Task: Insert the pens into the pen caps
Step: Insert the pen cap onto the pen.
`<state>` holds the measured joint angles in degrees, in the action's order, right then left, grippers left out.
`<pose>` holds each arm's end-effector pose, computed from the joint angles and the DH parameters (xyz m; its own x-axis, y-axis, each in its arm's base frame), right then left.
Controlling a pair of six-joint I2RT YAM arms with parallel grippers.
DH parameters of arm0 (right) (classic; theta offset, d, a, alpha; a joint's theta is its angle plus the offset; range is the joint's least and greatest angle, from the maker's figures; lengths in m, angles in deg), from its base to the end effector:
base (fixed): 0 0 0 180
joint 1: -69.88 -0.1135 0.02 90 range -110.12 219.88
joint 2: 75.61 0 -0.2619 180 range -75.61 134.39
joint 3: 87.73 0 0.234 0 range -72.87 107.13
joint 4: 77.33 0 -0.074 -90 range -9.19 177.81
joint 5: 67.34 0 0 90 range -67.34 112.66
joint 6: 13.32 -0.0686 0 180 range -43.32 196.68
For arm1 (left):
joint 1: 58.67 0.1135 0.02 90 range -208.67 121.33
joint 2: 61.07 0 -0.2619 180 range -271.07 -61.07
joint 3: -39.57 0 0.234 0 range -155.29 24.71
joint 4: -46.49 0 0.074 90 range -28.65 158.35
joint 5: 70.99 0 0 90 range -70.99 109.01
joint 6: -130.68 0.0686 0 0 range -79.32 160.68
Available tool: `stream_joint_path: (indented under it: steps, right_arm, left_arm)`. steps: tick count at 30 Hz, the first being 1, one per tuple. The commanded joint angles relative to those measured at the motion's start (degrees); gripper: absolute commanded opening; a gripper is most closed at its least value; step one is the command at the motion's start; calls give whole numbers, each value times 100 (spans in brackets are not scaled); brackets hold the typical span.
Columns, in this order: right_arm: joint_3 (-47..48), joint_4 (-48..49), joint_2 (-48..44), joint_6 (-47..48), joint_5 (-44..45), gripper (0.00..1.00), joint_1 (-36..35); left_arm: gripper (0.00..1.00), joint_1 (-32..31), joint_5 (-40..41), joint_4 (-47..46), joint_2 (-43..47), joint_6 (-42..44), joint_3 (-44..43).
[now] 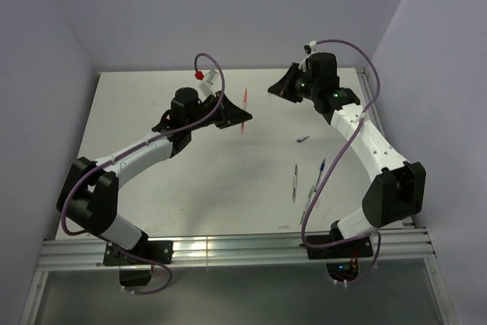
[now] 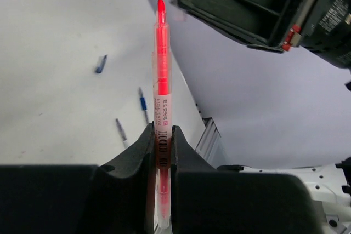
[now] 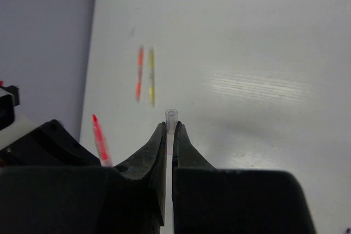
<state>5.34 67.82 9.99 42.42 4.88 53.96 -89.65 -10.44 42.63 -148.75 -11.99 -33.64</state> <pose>0.3363 0.1177 0.3410 -0.6593 0.3694 -0.6548 -0.1824 0.7664 0.6160 0.2976 -0.2180 0.2921 -0.7816 -0.3384 -0.5241 0.3975 0.3772 -0.8365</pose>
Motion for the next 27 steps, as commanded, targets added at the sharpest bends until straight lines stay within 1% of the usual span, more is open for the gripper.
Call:
stream_joint_path:
  steps: [1,3,4,5,6,7,8,9,10,12,14,16,19,27]
  right_arm:
    - [78,804,-167,-362,-788,0,-34]
    - [133,820,-175,-362,-963,0,1]
    - [-76,952,-236,-406,-1060,0,10]
    - [-278,1170,-481,-563,-1104,0,19]
    - [-472,1642,-588,-625,-1105,0,28]
    - [-700,1752,-667,-643,-1105,0,45]
    - [-720,1796,-729,-635,-1140,0,54]
    - [-720,1805,-721,-617,-1192,0,106]
    - [-755,1866,-729,-704,-1227,0,142]
    - [-886,2138,-791,-775,-1429,0,203]
    - [-922,2192,-834,-775,-1465,0,265]
    - [-957,2192,-931,-714,-1395,0,274]
    - [-887,2087,-967,-635,-1351,0,283]
    - [-861,2087,-905,-652,-1518,0,300]
  left_arm:
    - [0,-346,-25,-712,-82,36,-370]
    - [0,-365,-210,-905,-144,-24,-344]
    - [0,-373,-219,-957,-162,-33,-257]
    - [0,-365,-262,-1149,-162,-138,-178]
    - [0,-373,-332,-1473,-170,-278,-107]
    - [0,-373,-438,-1598,-92,-279,-11]
    - [0,-400,-386,-1513,-22,-132,-19]
    - [0,-435,-290,-1059,31,18,-45]
    - [0,-487,-141,-968,145,176,-19]
    - [0,-514,-148,-1106,172,108,69]
    - [0,-558,-262,-1151,93,-16,113]
    - [0,-628,-420,-1099,23,19,69]
    - [0,-760,-403,-853,5,212,-19]
    - [0,-857,-395,-782,5,301,-80]
